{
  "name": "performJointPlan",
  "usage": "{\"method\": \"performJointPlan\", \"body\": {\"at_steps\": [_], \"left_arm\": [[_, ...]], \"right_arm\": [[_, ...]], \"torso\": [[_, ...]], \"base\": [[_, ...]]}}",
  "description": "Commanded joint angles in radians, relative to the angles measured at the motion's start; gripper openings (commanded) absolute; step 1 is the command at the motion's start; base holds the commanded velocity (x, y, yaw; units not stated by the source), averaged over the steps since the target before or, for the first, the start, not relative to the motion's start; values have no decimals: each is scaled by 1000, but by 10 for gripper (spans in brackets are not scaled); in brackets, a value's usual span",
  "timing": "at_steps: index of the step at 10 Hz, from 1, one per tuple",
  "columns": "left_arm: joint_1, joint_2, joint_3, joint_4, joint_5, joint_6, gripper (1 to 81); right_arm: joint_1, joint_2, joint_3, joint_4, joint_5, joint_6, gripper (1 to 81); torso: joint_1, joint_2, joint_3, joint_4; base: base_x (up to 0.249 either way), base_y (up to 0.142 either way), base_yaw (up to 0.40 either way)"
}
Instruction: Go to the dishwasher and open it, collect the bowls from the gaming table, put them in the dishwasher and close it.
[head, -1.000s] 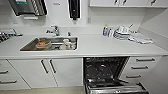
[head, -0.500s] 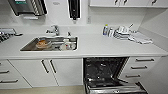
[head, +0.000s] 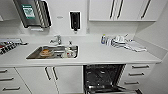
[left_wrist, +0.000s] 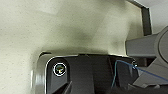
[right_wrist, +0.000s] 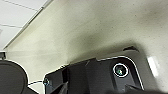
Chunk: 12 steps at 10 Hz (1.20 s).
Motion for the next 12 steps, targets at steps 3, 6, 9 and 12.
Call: {"method": "performJointPlan", "body": {"at_steps": [3,6,9,12], "left_arm": [[-22,2,-17,3,65,3,811],[-22,22,-32,3,77,3,811],[-22,45,-60,3,79,4,811],[-22,51,-60,5,79,5,811]], "right_arm": [[17,76,-227,-22,95,-5,811],[9,128,-338,-24,103,-12,811],[10,138,-355,-22,103,-25,811],[13,153,-360,-41,95,-29,811]], "torso": [[-107,165,163,0],[-174,266,249,0],[-236,359,220,0],[-301,460,228,0]], "base": [[0,0,0],[0,0,0],[0,0,0],[0,0,0]]}}
